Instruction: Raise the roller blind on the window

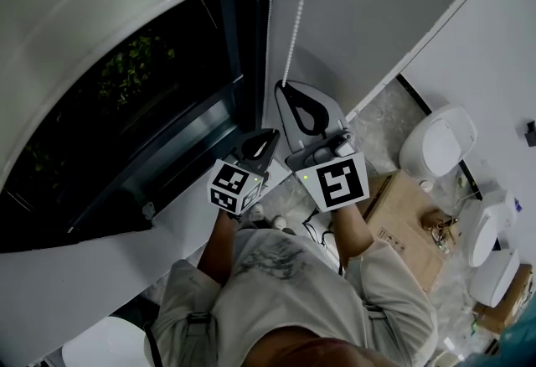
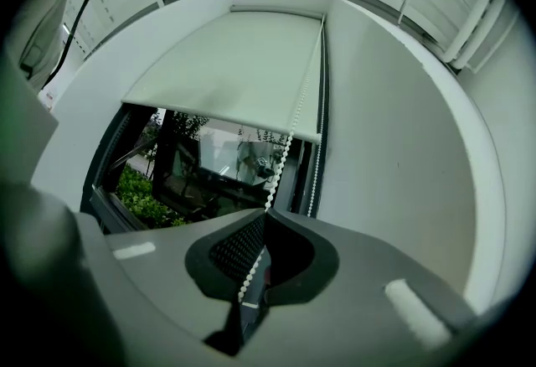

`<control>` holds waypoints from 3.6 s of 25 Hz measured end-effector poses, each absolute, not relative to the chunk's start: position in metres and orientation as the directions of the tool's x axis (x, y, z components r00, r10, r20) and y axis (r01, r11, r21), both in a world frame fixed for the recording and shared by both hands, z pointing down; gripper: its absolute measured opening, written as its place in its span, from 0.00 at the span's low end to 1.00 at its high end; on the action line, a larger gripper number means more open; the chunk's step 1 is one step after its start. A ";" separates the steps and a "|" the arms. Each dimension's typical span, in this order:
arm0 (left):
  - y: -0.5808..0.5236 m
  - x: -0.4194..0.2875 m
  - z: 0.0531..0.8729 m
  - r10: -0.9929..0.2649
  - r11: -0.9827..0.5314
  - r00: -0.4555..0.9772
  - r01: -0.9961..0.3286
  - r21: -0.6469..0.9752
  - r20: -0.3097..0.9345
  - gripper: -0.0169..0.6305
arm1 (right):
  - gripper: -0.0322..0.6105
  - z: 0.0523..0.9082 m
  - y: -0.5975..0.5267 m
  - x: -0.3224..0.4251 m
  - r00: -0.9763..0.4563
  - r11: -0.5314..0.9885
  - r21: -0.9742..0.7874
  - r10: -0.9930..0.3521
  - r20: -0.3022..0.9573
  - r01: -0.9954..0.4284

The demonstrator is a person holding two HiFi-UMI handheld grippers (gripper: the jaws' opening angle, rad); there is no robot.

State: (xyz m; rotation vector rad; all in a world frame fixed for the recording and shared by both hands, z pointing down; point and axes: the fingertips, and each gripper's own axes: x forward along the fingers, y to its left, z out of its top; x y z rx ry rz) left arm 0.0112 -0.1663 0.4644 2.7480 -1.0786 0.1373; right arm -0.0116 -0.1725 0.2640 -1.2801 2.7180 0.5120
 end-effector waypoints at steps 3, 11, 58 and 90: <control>-0.164 0.011 0.473 -0.662 -0.716 0.729 -0.684 0.141 0.174 0.05 | 0.07 0.272 -0.172 -0.011 -0.644 0.591 0.264 -0.735 -0.211 -0.762; -0.160 0.008 0.505 -0.652 -0.707 0.724 -0.688 0.163 0.226 0.05 | 0.07 0.304 -0.170 -0.013 -0.651 0.603 0.270 -0.743 -0.151 -0.751; -0.127 -0.008 0.588 -0.596 -0.707 0.731 -0.674 0.214 0.334 0.13 | 0.07 0.434 -0.159 -0.024 -0.624 0.634 0.251 -0.771 0.127 -0.732; -0.166 0.008 0.250 -0.661 -0.725 0.719 -0.686 -0.065 -0.216 0.16 | 0.07 0.435 -0.157 -0.016 -0.638 0.645 0.225 -0.762 0.113 -0.730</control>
